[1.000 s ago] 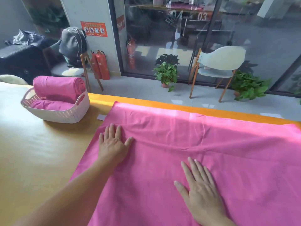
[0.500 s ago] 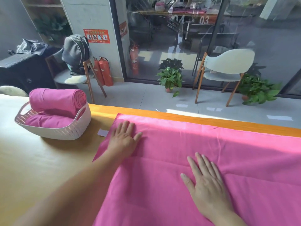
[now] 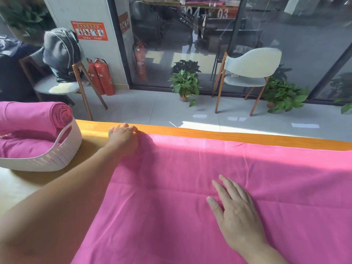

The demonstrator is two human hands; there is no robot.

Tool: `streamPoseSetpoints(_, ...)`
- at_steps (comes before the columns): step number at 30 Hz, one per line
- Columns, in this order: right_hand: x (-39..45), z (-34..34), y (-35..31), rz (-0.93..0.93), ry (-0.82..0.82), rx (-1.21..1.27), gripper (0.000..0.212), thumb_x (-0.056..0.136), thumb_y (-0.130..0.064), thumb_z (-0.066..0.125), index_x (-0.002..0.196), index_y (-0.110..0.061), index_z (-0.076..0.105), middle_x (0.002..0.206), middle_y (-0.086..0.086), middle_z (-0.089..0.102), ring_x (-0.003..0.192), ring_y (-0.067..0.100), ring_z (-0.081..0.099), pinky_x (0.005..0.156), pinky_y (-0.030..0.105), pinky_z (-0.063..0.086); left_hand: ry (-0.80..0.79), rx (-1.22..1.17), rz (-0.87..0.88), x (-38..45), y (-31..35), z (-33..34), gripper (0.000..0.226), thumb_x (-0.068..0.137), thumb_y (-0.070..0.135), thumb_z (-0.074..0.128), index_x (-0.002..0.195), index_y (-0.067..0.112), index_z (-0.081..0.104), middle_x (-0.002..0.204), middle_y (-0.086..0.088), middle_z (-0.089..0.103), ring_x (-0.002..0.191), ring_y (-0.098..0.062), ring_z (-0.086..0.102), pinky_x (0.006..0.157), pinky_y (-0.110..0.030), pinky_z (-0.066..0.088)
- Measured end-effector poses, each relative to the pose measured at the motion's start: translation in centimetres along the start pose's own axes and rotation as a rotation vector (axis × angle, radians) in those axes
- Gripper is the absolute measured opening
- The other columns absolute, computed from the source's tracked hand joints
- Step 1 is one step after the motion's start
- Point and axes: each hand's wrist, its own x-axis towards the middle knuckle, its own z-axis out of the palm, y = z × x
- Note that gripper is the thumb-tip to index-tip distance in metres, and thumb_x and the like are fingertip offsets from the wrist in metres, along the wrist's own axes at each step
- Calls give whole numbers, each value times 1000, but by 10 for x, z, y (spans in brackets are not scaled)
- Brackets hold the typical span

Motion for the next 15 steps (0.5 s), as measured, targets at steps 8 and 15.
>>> streamPoseSetpoints(8,-1,4,0,-18,62,-43,61,99,-58,29,132,-20,62,143,1,54,132,19,45,113,34,23,141,-65,107,-5,-7,2,9,93,10,49,93,19,51,90,-5,58,98,-29,51,81,-36,37)
streamPoseSetpoints(15,0,6,-1,-10,52,-76,58,97,-57,32,135,-22,60,146,-2,51,135,18,42,115,34,21,290,127,102,-12,-7,11,41,84,17,60,124,19,50,117,-10,49,116,-31,41,114,-44,14)
